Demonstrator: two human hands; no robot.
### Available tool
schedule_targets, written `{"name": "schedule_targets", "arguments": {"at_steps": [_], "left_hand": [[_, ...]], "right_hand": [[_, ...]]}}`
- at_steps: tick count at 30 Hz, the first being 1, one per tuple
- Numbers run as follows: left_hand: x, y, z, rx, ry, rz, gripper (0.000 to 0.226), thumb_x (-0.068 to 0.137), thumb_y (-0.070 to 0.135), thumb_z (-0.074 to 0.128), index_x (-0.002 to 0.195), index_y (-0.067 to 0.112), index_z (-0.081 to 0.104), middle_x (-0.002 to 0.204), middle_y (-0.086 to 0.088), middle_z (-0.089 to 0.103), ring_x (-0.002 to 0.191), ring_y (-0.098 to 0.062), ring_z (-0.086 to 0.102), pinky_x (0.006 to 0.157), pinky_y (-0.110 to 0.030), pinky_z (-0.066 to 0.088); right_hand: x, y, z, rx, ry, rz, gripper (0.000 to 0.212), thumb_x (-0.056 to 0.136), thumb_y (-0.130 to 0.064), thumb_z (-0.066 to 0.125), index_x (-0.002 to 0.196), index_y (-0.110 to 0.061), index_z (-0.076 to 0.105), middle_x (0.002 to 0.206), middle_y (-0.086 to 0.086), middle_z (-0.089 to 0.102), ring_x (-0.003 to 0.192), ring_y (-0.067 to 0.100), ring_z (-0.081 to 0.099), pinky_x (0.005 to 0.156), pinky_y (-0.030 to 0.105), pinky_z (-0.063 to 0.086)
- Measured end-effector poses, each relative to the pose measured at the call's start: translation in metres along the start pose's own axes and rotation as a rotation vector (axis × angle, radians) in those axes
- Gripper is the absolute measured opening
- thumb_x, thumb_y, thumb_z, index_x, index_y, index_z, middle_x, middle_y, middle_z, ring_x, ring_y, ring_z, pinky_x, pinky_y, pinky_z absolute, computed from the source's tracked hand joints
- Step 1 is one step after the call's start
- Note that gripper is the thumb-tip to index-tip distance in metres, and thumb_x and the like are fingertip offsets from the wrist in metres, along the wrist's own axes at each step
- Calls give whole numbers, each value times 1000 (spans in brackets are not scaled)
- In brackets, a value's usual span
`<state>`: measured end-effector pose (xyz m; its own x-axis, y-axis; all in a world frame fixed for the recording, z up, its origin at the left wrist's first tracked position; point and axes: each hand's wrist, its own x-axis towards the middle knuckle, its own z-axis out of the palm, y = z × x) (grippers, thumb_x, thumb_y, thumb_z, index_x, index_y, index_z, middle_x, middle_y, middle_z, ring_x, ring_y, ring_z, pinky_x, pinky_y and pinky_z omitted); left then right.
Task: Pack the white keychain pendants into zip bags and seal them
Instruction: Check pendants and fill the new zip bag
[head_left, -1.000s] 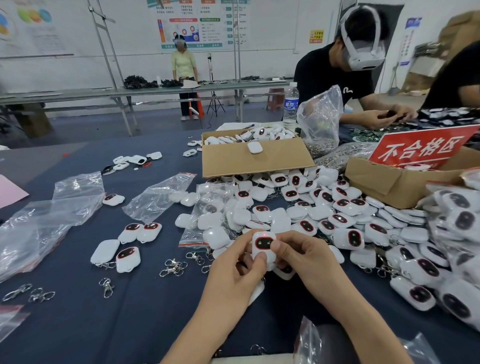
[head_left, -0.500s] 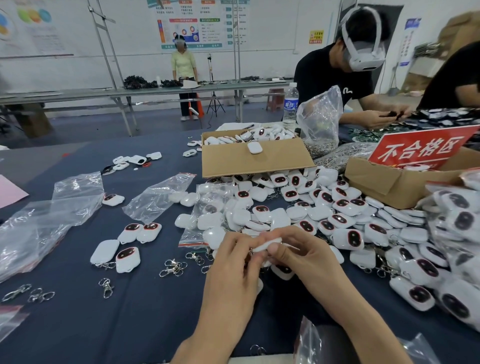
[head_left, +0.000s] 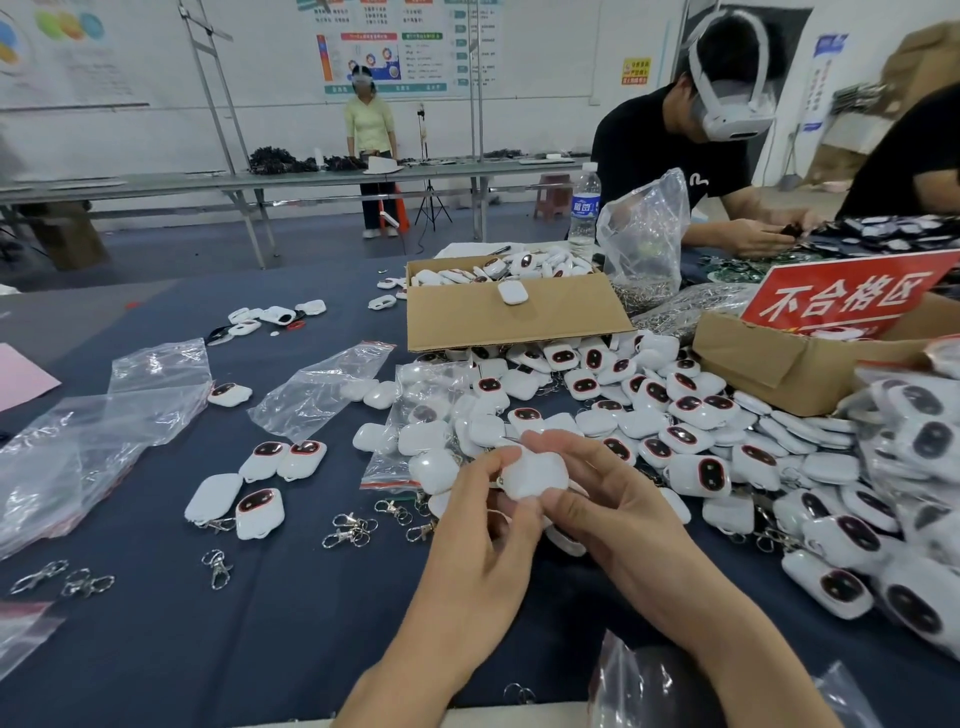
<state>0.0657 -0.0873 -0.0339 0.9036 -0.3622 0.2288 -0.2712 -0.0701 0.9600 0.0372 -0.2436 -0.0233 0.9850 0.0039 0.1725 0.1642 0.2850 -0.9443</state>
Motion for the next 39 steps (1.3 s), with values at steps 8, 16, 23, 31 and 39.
{"name": "schedule_targets", "arguments": {"at_steps": [8,16,23,31,39], "left_hand": [[4,3,-3,2,132,41,32,101,13,60,104,44,68,89,7,73,82,-8,71,74,-15,52],[5,3,-4,-41,161,15,38,99,4,60,91,41,69,82,8,72,75,-11,66,71,-18,53],[5,6,-4,-31,200,57,30,102,17,58,98,45,69,94,11,74,84,-12,70,77,-25,56],[8,14,-8,-280,121,-35,16,98,25,63,103,24,78,91,-2,78,76,-15,71,67,-18,55],[6,10,-4,-216,42,8,31,98,1,59,113,22,77,91,-1,78,81,-12,72,77,-16,54]], "right_hand": [[1,5,5,-80,118,61,44,99,2,53,109,-34,76,116,3,75,108,18,71,88,24,57],[0,5,6,-118,125,16,37,100,1,53,104,-26,78,119,3,74,117,24,67,103,34,51],[1,3,13,-40,172,24,16,87,-18,65,86,-25,79,109,4,77,104,19,72,85,22,56],[0,0,16,-80,180,4,26,82,-27,70,107,-26,77,110,5,76,100,21,74,85,25,56],[0,-1,12,-245,259,-74,20,80,-45,67,83,-26,71,70,-3,64,66,8,59,62,18,49]]}}
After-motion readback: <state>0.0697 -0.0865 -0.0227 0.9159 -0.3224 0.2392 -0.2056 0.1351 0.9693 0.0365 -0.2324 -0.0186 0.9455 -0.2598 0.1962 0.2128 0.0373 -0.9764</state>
